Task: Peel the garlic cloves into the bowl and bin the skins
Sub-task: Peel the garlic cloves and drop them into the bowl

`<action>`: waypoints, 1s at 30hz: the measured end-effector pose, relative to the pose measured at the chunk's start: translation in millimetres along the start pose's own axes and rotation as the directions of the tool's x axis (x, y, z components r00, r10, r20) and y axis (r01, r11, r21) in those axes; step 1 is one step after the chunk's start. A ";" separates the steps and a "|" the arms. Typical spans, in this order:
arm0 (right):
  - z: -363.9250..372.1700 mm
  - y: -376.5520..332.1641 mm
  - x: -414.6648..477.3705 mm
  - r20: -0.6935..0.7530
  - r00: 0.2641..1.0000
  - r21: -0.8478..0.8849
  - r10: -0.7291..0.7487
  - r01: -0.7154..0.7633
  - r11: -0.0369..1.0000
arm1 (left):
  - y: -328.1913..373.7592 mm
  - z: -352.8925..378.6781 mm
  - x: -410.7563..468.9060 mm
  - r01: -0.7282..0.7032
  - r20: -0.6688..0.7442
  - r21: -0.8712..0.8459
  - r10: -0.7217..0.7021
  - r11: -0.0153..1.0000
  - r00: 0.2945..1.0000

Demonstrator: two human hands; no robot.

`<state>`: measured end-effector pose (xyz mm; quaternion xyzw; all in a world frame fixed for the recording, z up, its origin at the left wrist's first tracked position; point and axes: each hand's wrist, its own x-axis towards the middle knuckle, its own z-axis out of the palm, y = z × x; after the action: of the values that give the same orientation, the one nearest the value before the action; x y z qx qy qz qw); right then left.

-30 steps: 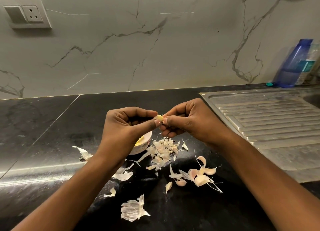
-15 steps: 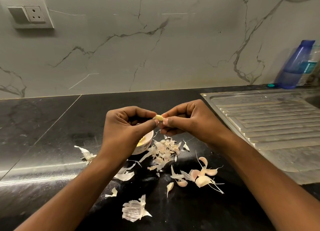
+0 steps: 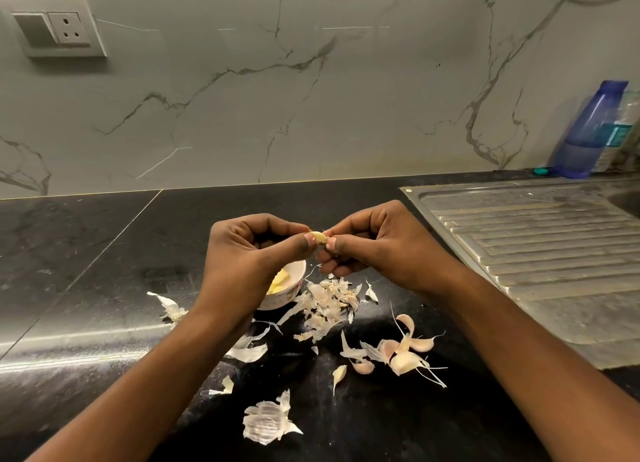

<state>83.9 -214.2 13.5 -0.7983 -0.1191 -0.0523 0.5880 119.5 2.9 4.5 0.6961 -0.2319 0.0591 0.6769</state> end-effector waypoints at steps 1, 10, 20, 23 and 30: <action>-0.2 -0.1 0.1 -0.003 1.000 -0.004 -0.001 0.001 1.000 | 0.4 0.2 -0.3 0.004 0.005 -0.010 -0.004 1.000 1.000; 0.0 -1.3 -0.4 -0.020 1.000 -0.004 -0.014 0.014 1.000 | 1.7 0.1 0.7 0.048 0.013 -0.094 -0.047 0.994 0.999; -3.3 -3.3 -1.6 -0.043 0.999 0.024 -0.019 0.020 1.000 | 1.4 -0.2 0.6 0.063 0.021 -0.111 -0.061 0.992 0.998; -4.0 -2.8 -1.0 -0.047 0.998 0.021 -0.035 0.036 0.999 | 2.6 0.3 1.1 0.098 0.052 -0.170 -0.091 0.981 0.995; -3.4 -1.7 -0.2 -0.080 0.996 0.025 -0.046 0.049 0.998 | 4.1 0.0 0.6 0.130 0.137 -0.172 -0.107 0.976 0.985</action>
<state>83.5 -216.9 16.1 -0.7845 -0.1152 -0.0965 0.6017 118.5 2.9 8.5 0.6468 -0.2369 -0.0472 0.7234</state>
